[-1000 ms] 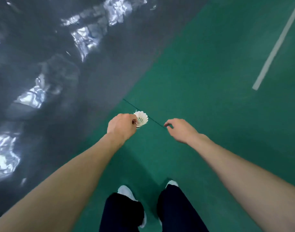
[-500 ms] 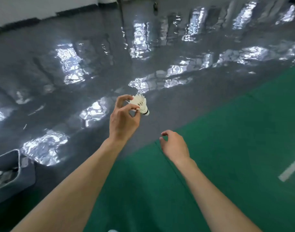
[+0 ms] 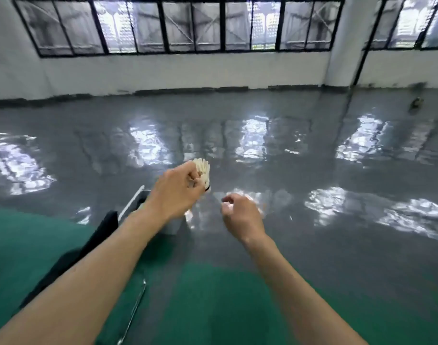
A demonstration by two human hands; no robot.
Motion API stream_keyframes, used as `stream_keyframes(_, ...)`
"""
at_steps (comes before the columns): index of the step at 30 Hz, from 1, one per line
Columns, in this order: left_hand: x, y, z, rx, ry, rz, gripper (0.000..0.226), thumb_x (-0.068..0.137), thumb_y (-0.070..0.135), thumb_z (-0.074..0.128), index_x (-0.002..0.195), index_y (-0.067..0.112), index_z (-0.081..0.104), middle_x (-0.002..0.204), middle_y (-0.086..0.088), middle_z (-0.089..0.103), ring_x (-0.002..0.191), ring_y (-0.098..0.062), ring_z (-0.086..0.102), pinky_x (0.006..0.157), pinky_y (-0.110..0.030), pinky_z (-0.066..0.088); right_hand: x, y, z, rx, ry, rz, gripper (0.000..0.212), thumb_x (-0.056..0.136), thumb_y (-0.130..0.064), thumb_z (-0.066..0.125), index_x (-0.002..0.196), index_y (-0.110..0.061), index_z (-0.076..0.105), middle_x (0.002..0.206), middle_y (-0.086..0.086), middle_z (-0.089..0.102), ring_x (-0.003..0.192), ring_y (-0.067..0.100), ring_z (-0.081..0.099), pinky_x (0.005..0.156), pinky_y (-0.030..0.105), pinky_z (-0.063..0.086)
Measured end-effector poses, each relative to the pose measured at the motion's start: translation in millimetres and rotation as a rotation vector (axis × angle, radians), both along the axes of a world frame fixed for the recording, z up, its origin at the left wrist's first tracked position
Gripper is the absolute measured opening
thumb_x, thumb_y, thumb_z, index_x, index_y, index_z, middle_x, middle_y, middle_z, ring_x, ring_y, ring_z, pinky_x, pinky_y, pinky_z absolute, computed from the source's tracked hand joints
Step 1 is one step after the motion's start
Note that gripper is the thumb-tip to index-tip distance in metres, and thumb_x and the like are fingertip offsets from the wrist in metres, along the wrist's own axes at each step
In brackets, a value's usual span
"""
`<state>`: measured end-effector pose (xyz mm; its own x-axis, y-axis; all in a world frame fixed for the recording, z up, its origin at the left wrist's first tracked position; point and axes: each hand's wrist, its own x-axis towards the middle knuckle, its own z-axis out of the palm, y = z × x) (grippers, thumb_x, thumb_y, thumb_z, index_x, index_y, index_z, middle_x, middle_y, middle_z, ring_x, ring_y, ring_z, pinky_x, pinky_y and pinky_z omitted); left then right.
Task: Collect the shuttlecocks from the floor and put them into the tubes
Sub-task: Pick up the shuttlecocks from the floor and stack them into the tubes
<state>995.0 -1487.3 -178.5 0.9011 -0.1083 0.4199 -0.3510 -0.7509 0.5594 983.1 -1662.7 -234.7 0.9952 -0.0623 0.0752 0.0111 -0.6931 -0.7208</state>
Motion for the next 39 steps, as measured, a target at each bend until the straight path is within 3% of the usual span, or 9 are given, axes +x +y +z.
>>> stream_keyframes(5, -99, 220, 15, 0.033, 0.05, 0.375, 0.017, 0.084, 0.032, 0.062, 0.078, 0.027, 0.047, 0.071, 0.01, 0.062, 0.07, -0.02, 0.06, 0.063, -0.037, 0.049, -26, 210, 31, 0.143, -0.015, 0.321, 0.028, 0.097, -0.037, 0.06, 0.12, -0.025, 0.07, 0.113, -0.003, 0.074, 0.082, 0.008, 0.062, 0.062, 0.013, 0.043)
stream_keyframes(11, -220, 419, 26, -0.017, 0.015, 0.722, 0.005, 0.097, 0.023, 0.06, 0.099, 0.02, 0.057, 0.093, -0.001, 0.073, 0.09, -0.027, 0.068, 0.08, -0.042, 0.053, -90, 431, 50, 0.214, -0.016, 0.641, 0.04, 0.098, -0.042, 0.06, 0.135, -0.025, 0.062, 0.132, -0.004, 0.066, 0.113, 0.015, 0.062, 0.094, 0.032, 0.049)
stream_keyframes(14, -254, 480, 28, -0.06, 0.023, 0.825, 0.004, 0.098, 0.026, 0.058, 0.097, 0.022, 0.059, 0.087, 0.007, 0.071, 0.086, -0.021, 0.066, 0.077, -0.036, 0.051, -112, 507, 44, 0.272, 0.024, 0.737, 0.046, 0.099, -0.043, 0.06, 0.143, -0.029, 0.054, 0.135, -0.003, 0.063, 0.107, 0.01, 0.062, 0.083, 0.027, 0.048)
stream_keyframes(16, -267, 515, 26, -0.05, 0.04, 0.88, 0.01, 0.097, 0.03, 0.056, 0.092, 0.023, 0.059, 0.077, 0.01, 0.066, 0.073, -0.014, 0.061, 0.062, -0.023, 0.044, -122, 553, 36, 0.29, 0.023, 0.785, 0.048, 0.1, -0.043, 0.06, 0.146, -0.031, 0.051, 0.134, -0.004, 0.063, 0.096, 0.005, 0.059, 0.078, 0.026, 0.047)
stream_keyframes(18, -273, 547, 22, -0.024, 0.076, 0.926, 0.014, 0.097, 0.032, 0.055, 0.088, 0.021, 0.058, 0.071, 0.007, 0.063, 0.064, -0.011, 0.056, 0.053, -0.021, 0.038, -127, 595, 24, 0.266, 0.003, 0.832, 0.048, 0.1, -0.042, 0.06, 0.146, -0.032, 0.05, 0.133, -0.005, 0.063, 0.097, 0.008, 0.057, 0.084, 0.028, 0.046)
stream_keyframes(23, -273, 623, 19, -0.083, 0.07, 1.078, 0.014, 0.098, 0.028, 0.053, 0.087, 0.021, 0.058, 0.079, 0.003, 0.068, 0.071, -0.02, 0.065, 0.064, -0.041, 0.049, -108, 691, 3, 0.353, 0.228, 0.97, 0.038, 0.099, -0.038, 0.062, 0.137, -0.034, 0.058, 0.125, -0.012, 0.067, 0.096, 0.004, 0.067, 0.072, 0.022, 0.05)
stream_keyframes(28, -261, 695, 4, -0.218, -0.05, 1.242, 0.016, 0.101, 0.028, 0.056, 0.085, 0.026, 0.06, 0.085, 0.009, 0.073, 0.054, -0.006, 0.07, 0.055, -0.036, 0.051, -61, 798, -13, 0.517, 0.367, 1.029, 0.027, 0.098, -0.037, 0.063, 0.124, -0.031, 0.066, 0.088, -0.03, 0.071, 0.067, -0.01, 0.063, 0.064, 0.019, 0.047)
stream_keyframes(34, -213, 794, 12, -0.189, -0.049, 1.347, 0.011, 0.099, 0.031, 0.06, 0.09, 0.03, 0.066, 0.07, 0.015, 0.07, 0.045, -0.011, 0.067, 0.054, -0.014, 0.038, -16, 920, -22, 0.595, 0.471, 1.073, 0.022, 0.098, -0.039, 0.06, 0.119, -0.034, 0.066, 0.091, -0.025, 0.069, 0.082, -0.001, 0.063, 0.068, 0.02, 0.045)
stream_keyframes(39, -175, 884, 1, -0.278, -0.07, 1.342, 0.01, 0.098, 0.03, 0.062, 0.089, 0.032, 0.068, 0.084, 0.019, 0.073, 0.06, -0.008, 0.073, 0.069, -0.04, 0.057, 14, 1006, -33, 0.559, 0.514, 1.1, 0.022, 0.098, -0.043, 0.059, 0.119, -0.039, 0.066, 0.107, -0.025, 0.069, 0.099, -0.007, 0.063, 0.076, 0.02, 0.048)
